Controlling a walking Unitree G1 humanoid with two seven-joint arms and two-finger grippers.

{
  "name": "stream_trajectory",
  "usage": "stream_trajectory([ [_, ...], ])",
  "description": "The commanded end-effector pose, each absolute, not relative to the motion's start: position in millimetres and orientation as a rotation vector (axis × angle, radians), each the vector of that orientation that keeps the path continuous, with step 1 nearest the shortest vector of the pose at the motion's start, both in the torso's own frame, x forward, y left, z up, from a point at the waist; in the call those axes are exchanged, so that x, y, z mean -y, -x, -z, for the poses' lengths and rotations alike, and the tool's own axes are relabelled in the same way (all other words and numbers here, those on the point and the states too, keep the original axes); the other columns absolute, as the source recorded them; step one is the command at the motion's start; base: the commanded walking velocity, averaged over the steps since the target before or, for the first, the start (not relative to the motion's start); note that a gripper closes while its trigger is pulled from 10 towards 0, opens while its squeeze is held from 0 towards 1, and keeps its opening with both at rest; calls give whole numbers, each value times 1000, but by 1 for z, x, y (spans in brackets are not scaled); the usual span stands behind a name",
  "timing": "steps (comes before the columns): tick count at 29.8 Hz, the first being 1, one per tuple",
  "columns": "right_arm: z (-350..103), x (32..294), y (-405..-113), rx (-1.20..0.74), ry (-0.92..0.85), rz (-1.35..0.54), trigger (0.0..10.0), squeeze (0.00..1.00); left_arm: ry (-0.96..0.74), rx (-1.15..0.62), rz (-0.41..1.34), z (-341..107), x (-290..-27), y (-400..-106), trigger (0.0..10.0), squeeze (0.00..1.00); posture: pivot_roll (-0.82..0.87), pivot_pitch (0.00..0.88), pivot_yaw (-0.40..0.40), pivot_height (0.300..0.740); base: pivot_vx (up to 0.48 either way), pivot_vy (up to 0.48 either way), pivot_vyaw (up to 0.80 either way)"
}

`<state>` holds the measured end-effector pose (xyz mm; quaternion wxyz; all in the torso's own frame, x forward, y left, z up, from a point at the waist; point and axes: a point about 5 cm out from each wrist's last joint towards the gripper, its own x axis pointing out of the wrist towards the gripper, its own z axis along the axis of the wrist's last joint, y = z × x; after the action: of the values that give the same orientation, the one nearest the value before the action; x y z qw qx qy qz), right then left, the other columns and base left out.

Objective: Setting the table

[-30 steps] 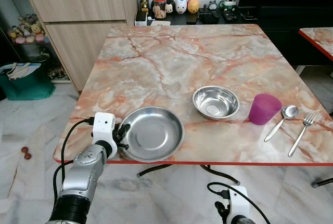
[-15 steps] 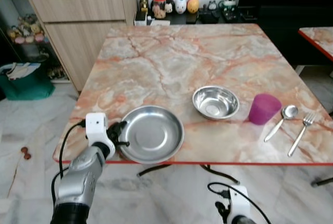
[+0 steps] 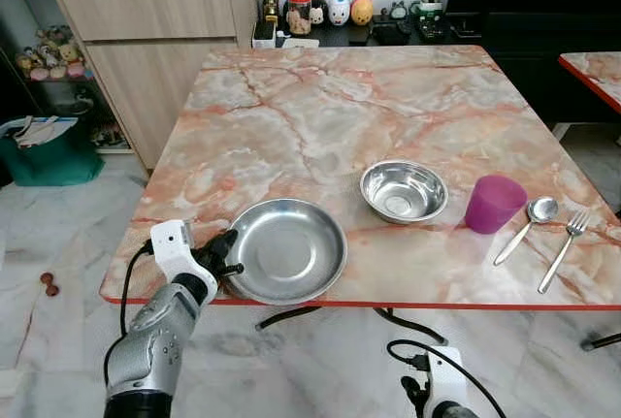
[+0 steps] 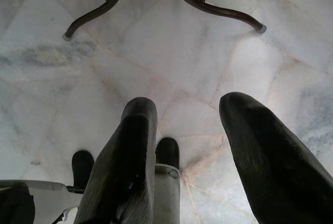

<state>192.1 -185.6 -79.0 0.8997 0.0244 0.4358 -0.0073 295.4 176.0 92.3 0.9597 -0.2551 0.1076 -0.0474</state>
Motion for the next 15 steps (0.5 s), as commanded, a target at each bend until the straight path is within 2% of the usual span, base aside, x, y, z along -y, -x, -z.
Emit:
stream_trajectory([
  [1, 80, 185, -190, -916, -44, 9, 10000, 0, 575, -204, 63, -96, -181, -298, 10000, 0, -23, 0, 0, 732, 0, 0, 0],
  [6, 82, 186, -187, -923, -43, 7, 10000, 0, 691, -166, 18, -100, -190, -299, 10000, 0, -23, 0, 2, 732, 0, 0, 0],
  [15, 83, 183, -186, -924, -48, 2, 10000, 0, 747, -145, 39, -104, -190, -300, 10000, 0, -25, 0, 4, 732, 0, 0, 0],
])
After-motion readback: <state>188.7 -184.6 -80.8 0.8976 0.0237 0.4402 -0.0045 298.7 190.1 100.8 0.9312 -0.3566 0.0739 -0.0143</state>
